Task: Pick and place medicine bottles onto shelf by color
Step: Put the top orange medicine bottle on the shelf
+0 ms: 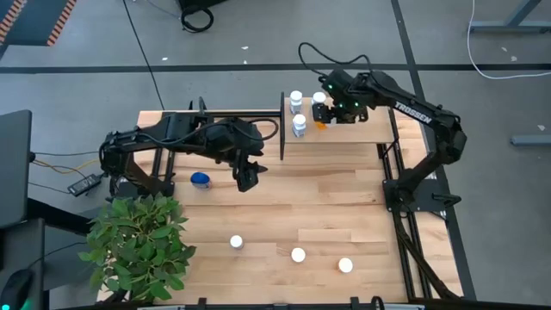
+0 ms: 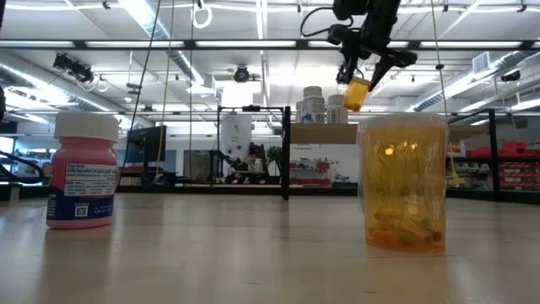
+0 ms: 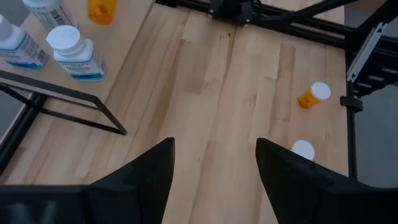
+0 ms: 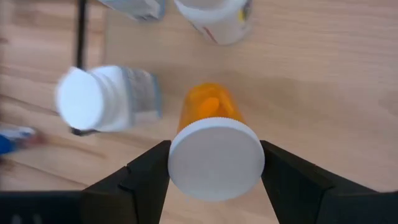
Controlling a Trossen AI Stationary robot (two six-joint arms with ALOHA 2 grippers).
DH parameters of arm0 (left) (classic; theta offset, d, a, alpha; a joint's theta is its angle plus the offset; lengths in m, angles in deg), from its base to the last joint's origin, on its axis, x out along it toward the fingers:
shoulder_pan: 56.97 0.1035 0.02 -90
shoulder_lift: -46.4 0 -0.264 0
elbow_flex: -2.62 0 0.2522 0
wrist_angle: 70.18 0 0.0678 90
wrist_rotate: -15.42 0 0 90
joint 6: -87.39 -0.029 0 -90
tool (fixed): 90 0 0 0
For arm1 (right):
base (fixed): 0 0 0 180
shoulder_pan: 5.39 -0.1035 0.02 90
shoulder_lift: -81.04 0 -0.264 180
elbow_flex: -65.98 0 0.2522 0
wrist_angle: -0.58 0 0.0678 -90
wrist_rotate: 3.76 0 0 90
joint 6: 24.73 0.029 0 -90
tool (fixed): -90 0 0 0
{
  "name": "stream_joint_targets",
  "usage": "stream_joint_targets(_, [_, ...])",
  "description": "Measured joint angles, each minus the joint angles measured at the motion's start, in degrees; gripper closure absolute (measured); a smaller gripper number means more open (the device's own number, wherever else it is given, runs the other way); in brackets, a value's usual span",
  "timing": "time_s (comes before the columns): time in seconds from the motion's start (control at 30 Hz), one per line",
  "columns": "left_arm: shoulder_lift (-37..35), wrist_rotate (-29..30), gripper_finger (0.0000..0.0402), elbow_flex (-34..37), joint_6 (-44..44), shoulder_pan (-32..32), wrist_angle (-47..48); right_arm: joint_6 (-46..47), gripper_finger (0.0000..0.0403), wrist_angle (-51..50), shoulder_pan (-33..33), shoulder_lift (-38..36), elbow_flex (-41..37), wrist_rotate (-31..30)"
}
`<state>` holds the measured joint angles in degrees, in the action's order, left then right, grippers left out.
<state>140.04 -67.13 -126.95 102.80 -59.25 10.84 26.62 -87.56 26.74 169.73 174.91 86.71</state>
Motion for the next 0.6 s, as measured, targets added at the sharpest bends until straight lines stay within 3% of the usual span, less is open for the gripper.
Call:
stream_joint_targets(0.13, [-0.01,-0.01,0.017,0.0,-0.23,0.06,1.12,-3.82,0.0162,-7.52,0.48,4.58,5.5,0.0])
stream_joint_targets(0.37, [-0.01,-0.01,0.017,0.0,-0.23,0.26,3.85,-6.17,0.0162,-8.57,0.51,10.26,13.34,0.0])
stream_joint_targets(0.6, [-0.03,-0.01,0.017,0.0,-0.21,0.24,5.08,-7.27,0.0162,-12.4,0.47,12.78,15.18,0.74])
